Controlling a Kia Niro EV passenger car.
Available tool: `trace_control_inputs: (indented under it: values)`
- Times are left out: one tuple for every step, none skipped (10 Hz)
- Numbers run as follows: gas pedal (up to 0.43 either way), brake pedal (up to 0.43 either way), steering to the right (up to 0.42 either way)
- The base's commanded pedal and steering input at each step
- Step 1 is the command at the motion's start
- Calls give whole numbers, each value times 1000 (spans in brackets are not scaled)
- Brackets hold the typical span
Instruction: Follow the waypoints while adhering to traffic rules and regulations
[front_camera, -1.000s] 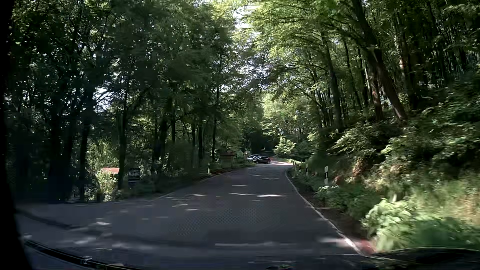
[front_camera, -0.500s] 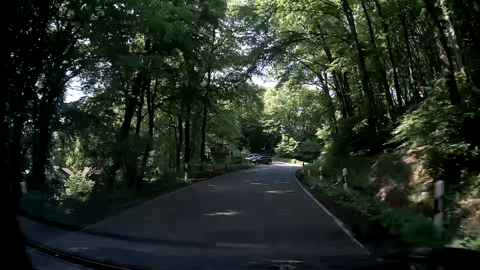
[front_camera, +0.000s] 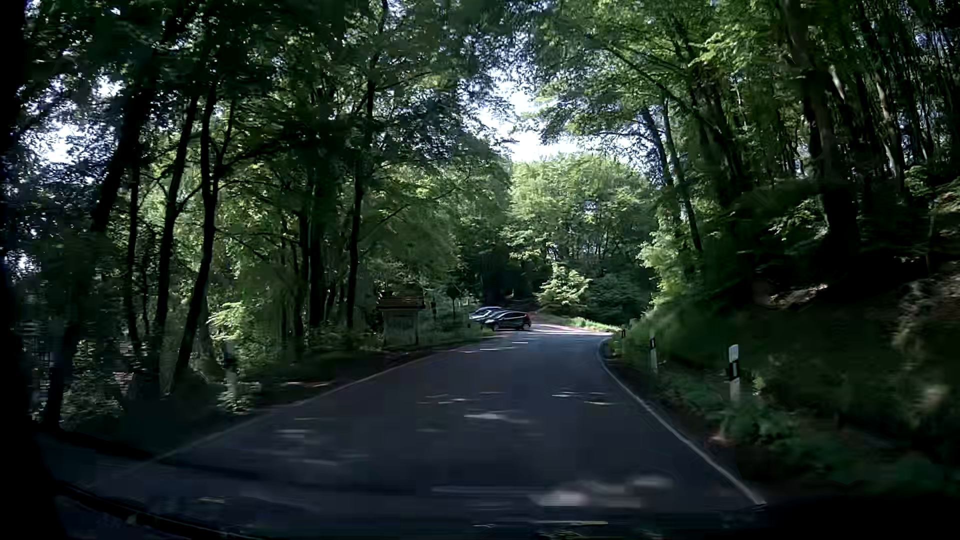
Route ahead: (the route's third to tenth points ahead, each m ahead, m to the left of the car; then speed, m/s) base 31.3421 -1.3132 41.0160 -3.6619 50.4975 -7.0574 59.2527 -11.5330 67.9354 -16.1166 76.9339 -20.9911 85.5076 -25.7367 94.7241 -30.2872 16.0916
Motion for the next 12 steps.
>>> trace_control_inputs:
  values:
    - [209, 0, 25]
    - [189, 0, 27]
    - [189, 0, 28]
    - [189, 0, 29]
    - [189, 0, 31]
    - [189, 0, 35]
    - [189, 0, 35]
    - [197, 0, 35]
    - [197, 0, 35]
    - [197, 0, 35]
    - [197, 0, 36]
    - [197, 0, 36]
